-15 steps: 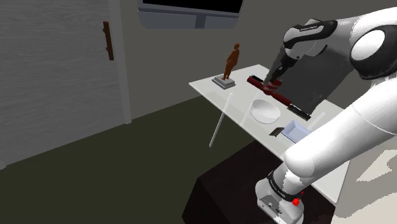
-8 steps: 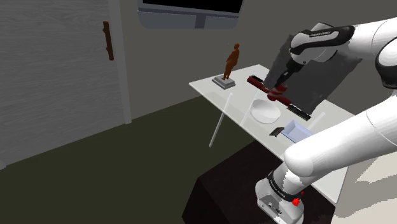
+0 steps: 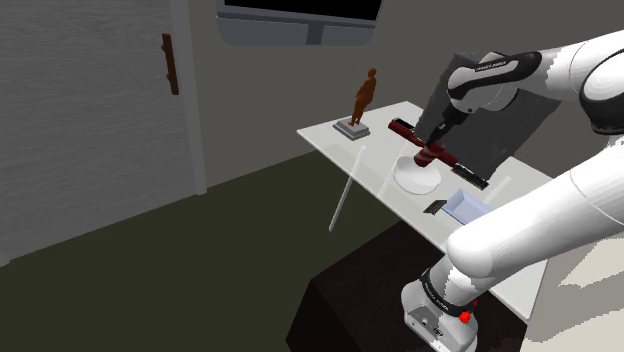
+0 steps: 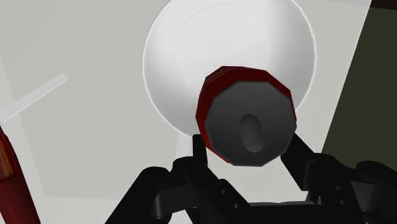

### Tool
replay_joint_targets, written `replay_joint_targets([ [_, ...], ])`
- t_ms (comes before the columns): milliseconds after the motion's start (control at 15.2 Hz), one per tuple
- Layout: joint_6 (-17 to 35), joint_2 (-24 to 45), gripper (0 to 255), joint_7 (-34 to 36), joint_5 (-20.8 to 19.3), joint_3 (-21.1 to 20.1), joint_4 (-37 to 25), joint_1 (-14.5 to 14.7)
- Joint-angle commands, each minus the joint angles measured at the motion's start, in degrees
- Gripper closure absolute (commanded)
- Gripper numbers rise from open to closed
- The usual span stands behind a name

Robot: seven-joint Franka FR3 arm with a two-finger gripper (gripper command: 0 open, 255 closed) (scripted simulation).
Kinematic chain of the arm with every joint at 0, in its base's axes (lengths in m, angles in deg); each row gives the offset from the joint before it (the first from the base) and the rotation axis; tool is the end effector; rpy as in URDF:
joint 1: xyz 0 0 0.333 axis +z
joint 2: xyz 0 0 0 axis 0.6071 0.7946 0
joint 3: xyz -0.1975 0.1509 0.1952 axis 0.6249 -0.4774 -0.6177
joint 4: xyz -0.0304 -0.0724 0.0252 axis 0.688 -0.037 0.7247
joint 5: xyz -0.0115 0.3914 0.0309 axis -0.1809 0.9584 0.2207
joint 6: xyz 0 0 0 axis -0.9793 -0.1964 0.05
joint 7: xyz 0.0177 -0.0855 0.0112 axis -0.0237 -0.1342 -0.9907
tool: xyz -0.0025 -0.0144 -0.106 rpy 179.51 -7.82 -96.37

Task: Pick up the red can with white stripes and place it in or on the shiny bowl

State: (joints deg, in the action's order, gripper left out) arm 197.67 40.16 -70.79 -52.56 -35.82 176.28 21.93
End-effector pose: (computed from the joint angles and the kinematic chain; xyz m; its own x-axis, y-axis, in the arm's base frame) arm 0.3353 -0.3668 0.4329 0.9829 0.1269 0.1336 0.1223 -0.9916 0.0417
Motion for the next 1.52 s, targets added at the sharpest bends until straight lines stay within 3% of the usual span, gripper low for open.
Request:
replay_joint_targets([
  [0, 1.6, 0.5, 255, -0.4, 0.3, 0.2, 1.1, 0.0],
  [462, 6.9, 3.5, 255, -2.2, 2.3, 1.1, 3.8, 0.4],
  [924, 6.9, 3.5, 255, -2.2, 2.3, 1.1, 3.8, 0.4],
  [990, 6.9, 3.5, 0, -2.2, 2.3, 1.1, 3.8, 0.4],
  [1320, 6.9, 3.5, 0, -2.2, 2.3, 1.1, 3.8, 0.4],
  [1452, 3.0, 0.6, 0, -0.7, 0.4, 0.5, 2.3, 0.0],
])
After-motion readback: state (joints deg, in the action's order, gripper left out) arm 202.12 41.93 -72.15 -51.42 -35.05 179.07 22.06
